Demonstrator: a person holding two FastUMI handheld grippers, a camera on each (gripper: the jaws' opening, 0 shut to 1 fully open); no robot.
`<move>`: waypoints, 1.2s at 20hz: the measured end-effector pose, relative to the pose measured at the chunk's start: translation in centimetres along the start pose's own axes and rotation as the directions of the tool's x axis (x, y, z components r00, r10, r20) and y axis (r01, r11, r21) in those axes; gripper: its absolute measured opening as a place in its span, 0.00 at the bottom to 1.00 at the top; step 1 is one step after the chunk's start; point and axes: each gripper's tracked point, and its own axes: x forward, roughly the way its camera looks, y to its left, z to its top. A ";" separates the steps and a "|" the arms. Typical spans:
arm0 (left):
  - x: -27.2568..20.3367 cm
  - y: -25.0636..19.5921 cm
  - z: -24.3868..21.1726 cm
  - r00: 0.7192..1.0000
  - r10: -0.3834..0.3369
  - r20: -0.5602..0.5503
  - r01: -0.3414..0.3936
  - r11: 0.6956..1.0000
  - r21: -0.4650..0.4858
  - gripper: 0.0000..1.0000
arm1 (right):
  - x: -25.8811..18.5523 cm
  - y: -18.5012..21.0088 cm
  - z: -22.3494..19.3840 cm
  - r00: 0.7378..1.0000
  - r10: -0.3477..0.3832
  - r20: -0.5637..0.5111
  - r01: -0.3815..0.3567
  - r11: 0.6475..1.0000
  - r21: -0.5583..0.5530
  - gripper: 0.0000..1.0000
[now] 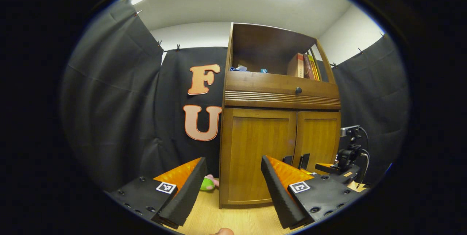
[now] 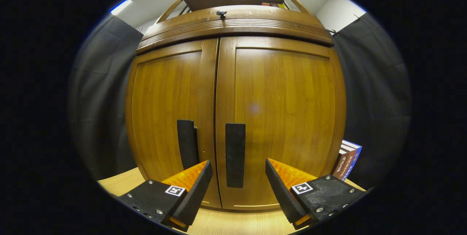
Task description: Open the right door of the double-door shoe cabinet with the right hand, and open the left door with the left hand.
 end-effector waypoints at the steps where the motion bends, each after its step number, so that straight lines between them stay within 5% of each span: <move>1: 0.0 0.0 0.0 1.000 0.002 0.007 -0.002 1.000 0.006 0.95 | 0.6 0.0 -0.3 1.000 -0.003 -0.010 0.003 1.000 0.010 0.86; 4: 0.7 -0.8 0.2 0.999 -0.029 0.031 0.029 1.000 -0.004 0.95 | 2.0 -0.1 -0.3 1.000 -0.001 -0.013 0.002 0.999 0.038 0.88; 6: 1.1 -1.5 0.5 0.997 -0.057 0.046 0.058 0.998 -0.015 0.96 | 2.8 0.1 -0.1 1.000 0.008 -0.006 -0.008 0.999 0.046 0.72; 7: 1.3 -1.8 0.4 0.996 -0.068 0.052 0.069 0.998 -0.013 0.96 | 3.1 0.3 -0.1 1.000 0.013 -0.006 -0.012 0.999 0.048 0.79; 9: 1.7 -2.2 -0.1 0.996 -0.080 0.049 0.080 0.997 -0.007 0.95 | 3.7 0.3 -0.5 1.000 0.013 -0.020 -0.012 0.999 0.048 0.62; 10: 2.0 -2.4 -0.6 0.996 -0.083 0.039 0.083 0.997 -0.004 0.96 | 4.0 0.4 -1.1 0.999 0.013 -0.033 -0.011 0.999 0.050 0.71; 12: 2.4 -2.4 -1.9 0.996 -0.083 0.011 0.083 0.997 -0.001 0.96 | 4.3 0.6 -1.8 0.998 0.022 -0.054 -0.019 0.998 0.063 0.53; 15: 2.7 -2.7 -2.9 0.996 -0.083 -0.024 0.083 0.997 -0.004 0.96 | 4.6 0.7 -1.9 0.998 0.017 -0.056 -0.013 0.998 0.067 0.45; 16: 2.6 -2.7 -2.8 0.996 -0.083 -0.027 0.083 0.997 -0.004 0.97 | 4.6 0.7 -1.9 0.998 0.015 -0.056 -0.011 0.997 0.071 0.54; 17: 2.5 -2.6 -2.5 0.997 -0.078 -0.023 0.078 0.997 -0.003 0.95 | 4.6 0.6 -2.0 0.998 0.021 -0.061 -0.015 0.996 0.085 0.39; 21: 1.7 -2.2 -1.3 0.999 -0.053 0.003 0.053 0.999 0.001 0.95 | 4.4 0.6 -2.0 0.998 0.032 -0.056 -0.027 0.996 0.080 0.32; 22: 1.6 -2.0 -1.3 0.999 -0.046 0.003 0.046 0.999 0.001 0.97 | 4.2 0.7 -2.0 0.998 0.032 -0.050 -0.028 0.997 0.077 0.42; 23: 1.4 -1.9 -1.2 0.999 -0.040 0.001 0.040 0.999 -0.001 0.99 | 3.8 0.7 -2.0 0.998 0.036 -0.045 -0.032 0.996 0.078 0.30; 24: 1.3 -1.8 -1.2 0.999 -0.035 0.000 0.035 0.999 -0.004 0.99 | 3.3 0.6 -2.1 0.998 0.040 -0.043 -0.036 0.996 0.080 0.30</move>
